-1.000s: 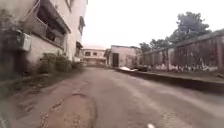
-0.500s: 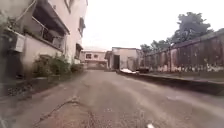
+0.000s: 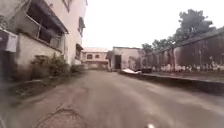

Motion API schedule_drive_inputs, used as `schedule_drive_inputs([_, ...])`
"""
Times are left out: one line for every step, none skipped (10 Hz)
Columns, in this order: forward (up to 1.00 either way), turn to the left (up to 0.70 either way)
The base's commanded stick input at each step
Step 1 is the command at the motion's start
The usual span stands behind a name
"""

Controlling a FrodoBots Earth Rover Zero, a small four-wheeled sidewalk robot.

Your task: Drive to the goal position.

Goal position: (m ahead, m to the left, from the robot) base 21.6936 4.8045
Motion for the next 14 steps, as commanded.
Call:
schedule_drive_inputs([0.7, 0.0])
schedule_drive_inputs([0.7, 0.0])
schedule_drive_inputs([0.7, 0.0])
schedule_drive_inputs([0.7, 0.0])
schedule_drive_inputs([0.7, 0.0])
schedule_drive_inputs([0.7, 0.0])
schedule_drive_inputs([0.7, 0.0])
schedule_drive_inputs([0.7, 0.0])
schedule_drive_inputs([0.7, 0.0])
schedule_drive_inputs([0.7, 0.0])
schedule_drive_inputs([0.7, 0.0])
schedule_drive_inputs([0.7, 0.0])
schedule_drive_inputs([0.7, 0.0])
schedule_drive_inputs([0.7, 0.0])
